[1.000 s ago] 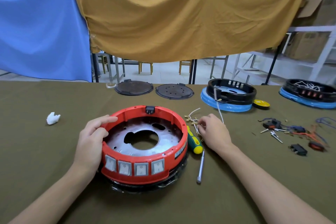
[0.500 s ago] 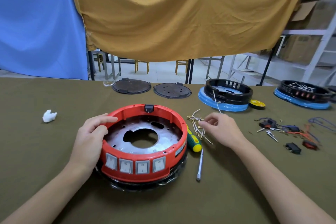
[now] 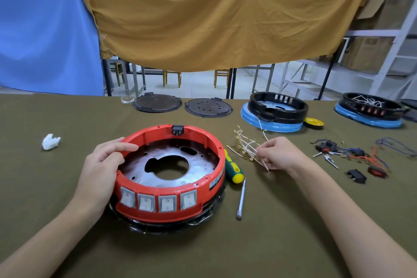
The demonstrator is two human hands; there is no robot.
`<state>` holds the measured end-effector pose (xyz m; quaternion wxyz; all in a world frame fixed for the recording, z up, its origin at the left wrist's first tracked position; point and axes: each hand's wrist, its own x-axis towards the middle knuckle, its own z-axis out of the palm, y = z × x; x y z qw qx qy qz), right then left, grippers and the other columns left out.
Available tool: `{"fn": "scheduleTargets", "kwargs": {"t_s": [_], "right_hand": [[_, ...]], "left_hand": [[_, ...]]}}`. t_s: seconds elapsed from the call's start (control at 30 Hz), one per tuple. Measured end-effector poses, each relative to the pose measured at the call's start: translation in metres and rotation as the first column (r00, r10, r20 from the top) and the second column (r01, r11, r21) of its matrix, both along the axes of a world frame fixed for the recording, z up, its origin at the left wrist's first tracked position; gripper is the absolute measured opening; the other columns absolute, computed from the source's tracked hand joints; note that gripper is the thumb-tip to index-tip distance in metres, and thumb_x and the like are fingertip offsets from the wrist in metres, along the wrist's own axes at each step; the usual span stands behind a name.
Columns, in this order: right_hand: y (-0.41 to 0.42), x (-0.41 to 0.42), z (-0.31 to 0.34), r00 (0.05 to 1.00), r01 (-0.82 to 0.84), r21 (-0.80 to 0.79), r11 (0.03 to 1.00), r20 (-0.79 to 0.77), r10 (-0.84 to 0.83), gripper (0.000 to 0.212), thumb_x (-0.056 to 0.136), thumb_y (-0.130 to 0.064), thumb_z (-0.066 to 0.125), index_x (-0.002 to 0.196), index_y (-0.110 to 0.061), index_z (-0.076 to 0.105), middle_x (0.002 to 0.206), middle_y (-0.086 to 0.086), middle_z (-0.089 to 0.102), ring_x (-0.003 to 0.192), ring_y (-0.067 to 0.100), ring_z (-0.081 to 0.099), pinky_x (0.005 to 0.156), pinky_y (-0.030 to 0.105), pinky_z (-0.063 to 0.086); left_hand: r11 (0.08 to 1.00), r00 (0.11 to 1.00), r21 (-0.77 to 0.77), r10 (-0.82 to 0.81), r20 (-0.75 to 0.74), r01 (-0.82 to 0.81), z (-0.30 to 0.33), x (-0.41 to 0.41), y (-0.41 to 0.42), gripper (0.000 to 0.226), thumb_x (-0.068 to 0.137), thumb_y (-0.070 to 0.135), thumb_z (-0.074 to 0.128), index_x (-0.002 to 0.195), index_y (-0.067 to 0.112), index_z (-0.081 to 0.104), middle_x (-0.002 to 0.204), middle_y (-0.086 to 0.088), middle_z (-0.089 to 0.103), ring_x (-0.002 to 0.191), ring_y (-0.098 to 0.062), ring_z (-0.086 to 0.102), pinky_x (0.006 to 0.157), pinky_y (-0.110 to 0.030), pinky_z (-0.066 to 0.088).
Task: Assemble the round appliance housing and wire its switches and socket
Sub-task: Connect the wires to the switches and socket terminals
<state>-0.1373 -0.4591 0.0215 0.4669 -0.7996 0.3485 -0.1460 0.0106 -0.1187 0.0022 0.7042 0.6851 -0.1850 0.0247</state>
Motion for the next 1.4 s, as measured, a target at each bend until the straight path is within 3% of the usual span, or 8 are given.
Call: {"fn": "scheduleTargets", "kwargs": {"t_s": [0.13,0.5,0.67,0.77,0.83,0.93,1.0,1.4], "right_hand": [[0.006,0.001,0.002,0.999,-0.036,0.094,0.995,-0.003,0.037,0.005,0.083,-0.002,0.067,0.086,0.001,0.070,0.054,0.005,0.057,0.047,0.013,0.052,0.050,0.022,0.051],[0.013,-0.005,0.014,0.994,-0.056,-0.361,0.931,0.072,0.088,0.009,0.082,-0.018,0.067,0.075,-0.020,0.072,0.077,-0.006,0.071,0.077,0.012,0.064,0.063,0.025,0.048],[0.016,-0.008,0.015,0.926,-0.361,-0.296,0.884,-0.228,0.302,0.016,0.081,-0.036,0.077,0.073,-0.021,0.077,0.071,-0.004,0.071,0.067,0.007,0.059,0.069,0.029,0.050],[0.012,-0.007,0.013,0.985,-0.161,-0.292,0.943,0.014,0.173,0.027,0.089,-0.035,0.068,0.070,-0.019,0.076,0.072,-0.004,0.072,0.070,0.011,0.063,0.072,0.034,0.051],[0.005,-0.001,0.006,0.994,0.003,-0.435,0.900,0.098,0.044,0.010,0.090,-0.027,0.067,0.087,-0.021,0.075,0.093,-0.003,0.073,0.090,0.018,0.066,0.079,0.032,0.050],[-0.001,0.007,-0.008,0.987,-0.144,-0.551,0.822,-0.145,0.076,0.040,0.092,-0.026,0.068,0.131,-0.016,0.062,0.129,0.003,0.059,0.121,0.023,0.052,0.104,0.034,0.041],[-0.004,0.010,-0.015,0.975,-0.181,-0.572,0.800,-0.213,0.068,0.033,0.094,-0.028,0.065,0.124,-0.014,0.067,0.124,0.004,0.063,0.117,0.024,0.053,0.101,0.034,0.043],[0.002,0.008,-0.012,0.922,0.173,-0.733,0.658,0.355,0.154,0.008,0.094,-0.019,0.065,0.096,-0.015,0.072,0.085,-0.004,0.064,0.077,0.014,0.057,0.073,0.032,0.050]], "left_hand": [[1.000,1.000,0.012,0.008,0.000,-0.008,0.001,-0.001,0.000,0.045,0.086,-0.005,0.040,0.083,0.021,0.077,0.126,0.009,0.059,0.122,-0.012,0.052,0.107,-0.044,0.042],[1.000,1.000,0.024,0.001,-0.001,-0.001,0.001,0.000,0.001,0.043,0.085,-0.006,0.040,0.084,0.017,0.076,0.126,0.007,0.059,0.123,-0.014,0.052,0.109,-0.049,0.040],[1.000,1.000,0.020,-0.011,-0.017,0.011,0.001,0.001,0.002,0.044,0.085,-0.005,0.040,0.081,0.019,0.077,0.126,0.009,0.059,0.122,-0.014,0.053,0.107,-0.050,0.042],[1.000,1.000,0.023,-0.016,-0.020,0.016,0.001,0.002,0.002,0.046,0.085,-0.005,0.040,0.079,0.021,0.077,0.126,0.010,0.058,0.121,-0.013,0.053,0.106,-0.048,0.043],[1.000,1.000,0.020,-0.015,-0.017,0.016,0.001,0.002,0.002,0.047,0.086,-0.004,0.040,0.078,0.023,0.077,0.125,0.010,0.058,0.121,-0.013,0.053,0.104,-0.047,0.045],[0.999,1.000,0.029,-0.016,-0.018,0.016,0.001,0.002,0.001,0.046,0.086,-0.004,0.040,0.079,0.023,0.077,0.125,0.011,0.059,0.120,-0.015,0.054,0.103,-0.048,0.045],[0.999,1.000,0.037,-0.017,-0.016,0.018,0.001,0.002,0.002,0.047,0.086,-0.004,0.040,0.079,0.024,0.077,0.126,0.011,0.058,0.119,-0.018,0.055,0.100,-0.051,0.046],[0.998,0.999,0.050,-0.040,-0.007,0.040,0.000,0.002,0.004,0.049,0.088,-0.003,0.041,0.081,0.028,0.078,0.126,0.012,0.056,0.119,-0.016,0.055,0.092,-0.040,0.048]]}}
